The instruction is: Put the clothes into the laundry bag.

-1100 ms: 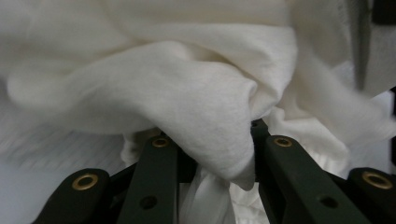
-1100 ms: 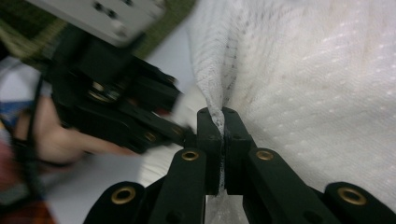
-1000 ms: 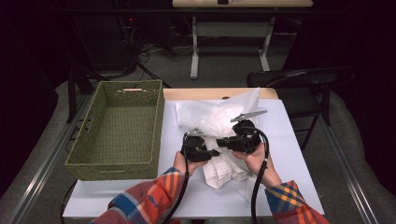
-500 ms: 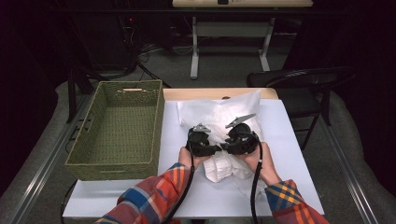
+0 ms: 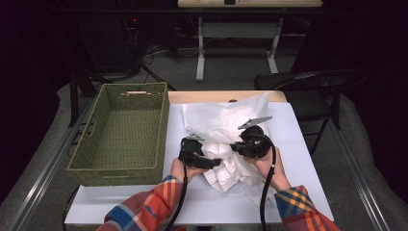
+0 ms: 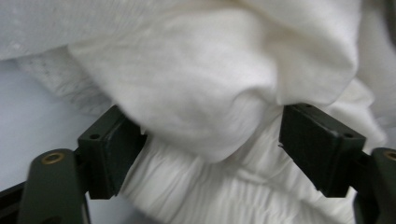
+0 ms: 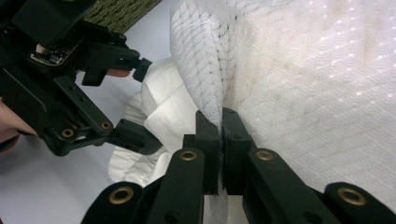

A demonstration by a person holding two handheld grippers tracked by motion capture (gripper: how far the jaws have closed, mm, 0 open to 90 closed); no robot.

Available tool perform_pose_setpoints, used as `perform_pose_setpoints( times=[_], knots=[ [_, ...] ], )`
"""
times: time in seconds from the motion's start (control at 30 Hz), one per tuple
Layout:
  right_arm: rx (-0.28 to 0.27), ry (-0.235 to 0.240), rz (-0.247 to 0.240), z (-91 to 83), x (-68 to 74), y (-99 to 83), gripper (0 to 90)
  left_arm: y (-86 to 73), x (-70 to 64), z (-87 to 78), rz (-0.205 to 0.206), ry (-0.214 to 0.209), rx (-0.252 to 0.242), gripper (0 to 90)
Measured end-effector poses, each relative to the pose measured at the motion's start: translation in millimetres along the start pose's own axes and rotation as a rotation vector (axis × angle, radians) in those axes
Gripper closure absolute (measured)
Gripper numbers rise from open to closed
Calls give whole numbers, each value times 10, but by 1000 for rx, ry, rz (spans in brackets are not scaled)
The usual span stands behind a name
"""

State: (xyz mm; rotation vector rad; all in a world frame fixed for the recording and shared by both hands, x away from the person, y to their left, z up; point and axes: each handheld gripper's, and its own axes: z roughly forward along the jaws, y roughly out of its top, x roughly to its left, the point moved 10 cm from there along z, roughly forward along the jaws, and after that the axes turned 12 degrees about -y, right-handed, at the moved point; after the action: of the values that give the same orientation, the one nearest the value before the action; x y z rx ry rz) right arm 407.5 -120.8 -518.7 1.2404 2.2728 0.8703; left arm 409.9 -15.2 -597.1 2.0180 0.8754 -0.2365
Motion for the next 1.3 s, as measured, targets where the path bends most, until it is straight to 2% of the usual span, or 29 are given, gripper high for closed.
perform_pose_setpoints(
  times=[0.03, 0.07, 0.13, 0.2, 0.23, 0.3, 0.33, 0.37, 0.43, 0.5, 0.53, 0.6, 0.67, 0.73, 0.83, 0.87, 0.93, 0.97, 1.03, 1.17, 1.23, 1.3],
  knots=[
    [-4, 3, 6, -1, 4, 7, 880, -9, 36, 3, -12, 16, -7, 245],
    [-4, 10, 9, 1, 18, 10, 880, -12, 65, 17, -28, 17, -19, 337],
    [-8, 12, 5, -1, 42, 20, 881, 12, 83, 67, -38, -22, -68, 468],
    [-11, 24, -3, -28, 102, 33, 883, 50, 39, 134, -56, -87, -98, 641],
    [-16, 26, -6, -49, 142, 46, 885, 76, 8, 158, -55, -97, -106, 699],
    [-25, 24, -10, -103, 226, 69, 887, 170, -94, 182, -33, -118, -128, 745],
    [-29, 31, -16, -133, 268, 78, 888, 228, -138, 178, -16, -111, -129, 755],
    [-35, 32, -19, -162, 300, 91, 888, 353, -221, 165, 7, -119, -158, 760],
    [-55, 46, -18, -245, 357, 117, 888, 498, -282, 133, 32, -105, -207, 763],
    [-62, 54, -13, -334, 382, 95, 888, 649, -301, 121, -1, -112, -282, 762],
    [-61, 58, -11, -387, 381, 57, 888, 694, -283, 149, -4, -111, -291, 759],
    [-47, 39, -1, -416, 288, -38, 887, 674, -245, 221, 20, -98, -262, 738],
    [-22, 35, 54, -353, 141, -122, 887, 596, -170, 290, 16, -66, -206, 679],
    [1, 19, 64, -251, 42, -181, 885, 532, -110, 295, 23, -61, -161, 599],
    [21, 4, 43, -161, 16, -216, 882, 416, -76, 240, 40, -41, -89, 431],
    [24, -5, 35, -146, 11, -214, 881, 380, -73, 216, 61, -21, -69, 371],
    [25, -10, 31, -122, 2, -206, 879, 303, -102, 179, 94, -27, -30, 260],
    [30, -10, 28, -103, 2, -209, 878, 258, -107, 159, 101, -15, -8, 243],
    [43, -11, 24, -77, 6, -221, 877, 184, -136, 126, 105, -23, 21, 186],
    [58, -19, 3, -42, 7, -233, 878, 86, -172, 20, 112, -20, 40, 141],
    [60, -21, -5, -31, 1, -231, 877, 18, -204, -36, 99, -37, 55, 105],
    [63, -18, -8, -27, 2, -234, 876, -67, -233, -81, 113, -25, 78, 76]
  ],
)
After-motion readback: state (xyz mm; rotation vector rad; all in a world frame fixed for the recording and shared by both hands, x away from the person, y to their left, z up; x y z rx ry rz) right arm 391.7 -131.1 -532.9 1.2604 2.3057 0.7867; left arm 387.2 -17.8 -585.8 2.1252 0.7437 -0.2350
